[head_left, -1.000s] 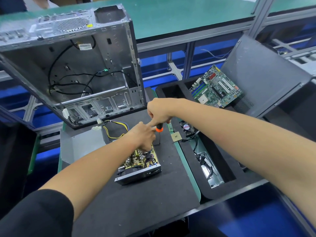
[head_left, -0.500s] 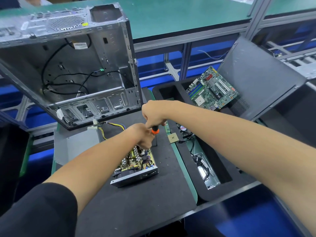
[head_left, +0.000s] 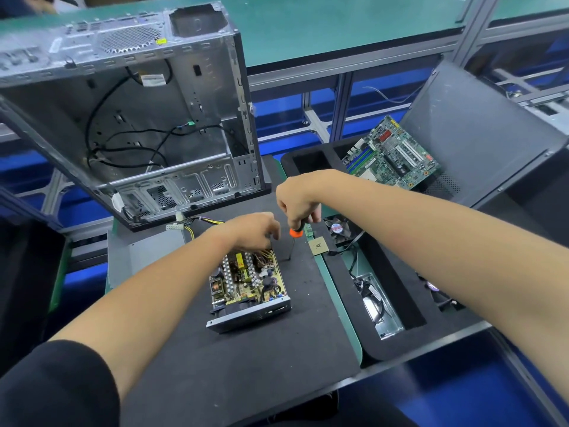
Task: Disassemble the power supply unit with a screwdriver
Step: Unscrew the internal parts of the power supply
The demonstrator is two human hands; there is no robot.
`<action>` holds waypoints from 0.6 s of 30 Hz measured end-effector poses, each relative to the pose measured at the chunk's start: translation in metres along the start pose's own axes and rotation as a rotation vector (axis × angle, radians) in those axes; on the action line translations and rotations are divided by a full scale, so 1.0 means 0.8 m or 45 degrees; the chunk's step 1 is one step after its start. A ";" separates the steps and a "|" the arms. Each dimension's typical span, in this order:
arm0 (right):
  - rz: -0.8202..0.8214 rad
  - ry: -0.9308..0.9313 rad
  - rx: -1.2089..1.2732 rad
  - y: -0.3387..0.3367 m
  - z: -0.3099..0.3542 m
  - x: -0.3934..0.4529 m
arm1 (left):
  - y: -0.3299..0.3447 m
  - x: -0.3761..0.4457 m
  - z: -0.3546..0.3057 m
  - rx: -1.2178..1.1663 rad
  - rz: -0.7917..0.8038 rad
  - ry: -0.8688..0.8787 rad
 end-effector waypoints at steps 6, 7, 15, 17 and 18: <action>-0.087 -0.006 0.057 -0.006 0.002 0.001 | 0.006 -0.008 0.011 0.039 -0.063 -0.029; -0.114 -0.012 0.084 -0.010 0.001 0.000 | 0.008 -0.009 0.012 0.033 -0.047 -0.064; -0.158 -0.051 0.121 -0.012 0.015 0.001 | 0.014 -0.014 0.014 -0.131 -0.025 -0.170; -0.150 -0.057 0.109 -0.010 0.018 0.003 | 0.016 -0.014 0.015 -0.145 -0.037 -0.186; -0.148 -0.058 0.099 -0.009 0.019 0.003 | 0.016 -0.015 0.015 -0.153 -0.043 -0.191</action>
Point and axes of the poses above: each hand's wrist, its own x-axis towards the middle knuckle, its own y-axis out of the palm, z = x × y, the point moved 2 cm from there along x, towards the middle knuckle, and after that the axes turned 2 degrees about y, right-handed, at the moved point
